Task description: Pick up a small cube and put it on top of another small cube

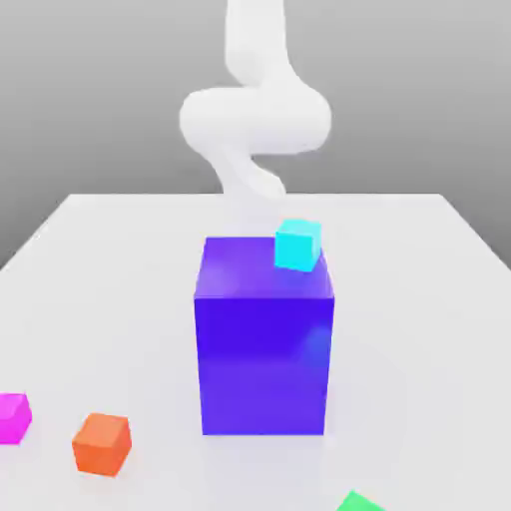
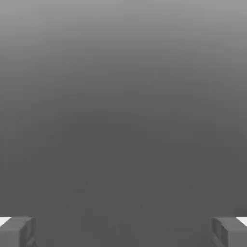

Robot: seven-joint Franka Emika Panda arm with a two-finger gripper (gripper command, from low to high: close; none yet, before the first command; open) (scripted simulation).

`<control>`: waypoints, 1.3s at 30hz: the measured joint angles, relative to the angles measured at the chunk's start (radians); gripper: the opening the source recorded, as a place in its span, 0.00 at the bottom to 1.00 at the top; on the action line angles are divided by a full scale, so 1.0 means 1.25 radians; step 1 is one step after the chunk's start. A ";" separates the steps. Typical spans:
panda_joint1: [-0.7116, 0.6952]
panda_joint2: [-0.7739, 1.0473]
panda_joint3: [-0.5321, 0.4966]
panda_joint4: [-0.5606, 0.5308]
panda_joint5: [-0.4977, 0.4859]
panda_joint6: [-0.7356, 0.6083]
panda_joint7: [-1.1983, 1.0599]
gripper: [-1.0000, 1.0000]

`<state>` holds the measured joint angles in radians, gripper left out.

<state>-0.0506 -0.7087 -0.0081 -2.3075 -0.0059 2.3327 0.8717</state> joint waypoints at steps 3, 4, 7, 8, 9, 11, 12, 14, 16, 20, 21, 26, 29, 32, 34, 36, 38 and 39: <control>-0.052 0.091 -0.008 -0.008 -0.004 0.033 0.070 0.50; -0.067 0.121 -0.012 -0.010 -0.006 0.043 0.093 0.50; -0.111 0.208 -0.026 -0.017 -0.011 0.074 0.161 0.50; -0.125 0.237 -0.031 -0.019 -0.012 0.084 0.184 0.50; -0.139 0.266 -0.037 -0.022 -0.013 0.095 0.206 0.50; -0.166 0.323 -0.050 -0.026 -0.014 0.116 0.249 0.50; -0.178 0.352 -0.057 -0.029 -0.014 0.126 0.270 0.50; -0.201 0.410 -0.073 -0.034 -0.011 0.147 0.311 0.50; -0.222 0.468 -0.091 -0.038 -0.006 0.167 0.350 0.50; -0.291 0.585 -0.122 -0.048 0.020 0.209 0.418 0.50; -0.301 0.615 -0.126 -0.050 0.028 0.219 0.433 0.50; -0.346 0.763 -0.154 -0.061 0.093 0.269 0.494 0.50; -0.377 0.852 -0.145 -0.055 0.136 0.316 0.495 0.50; -0.407 0.938 -0.112 -0.037 0.165 0.380 0.477 0.00; -0.407 0.938 -0.112 -0.037 0.165 0.380 0.477 0.00; -0.407 0.938 -0.112 -0.037 0.165 0.381 0.478 0.00; -0.412 0.952 -0.106 -0.034 0.169 0.393 0.475 0.00; -0.410 0.945 -0.109 -0.036 0.168 0.387 0.476 0.00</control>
<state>-0.5630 0.4726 -0.1439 -2.3523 0.2041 2.8165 1.4667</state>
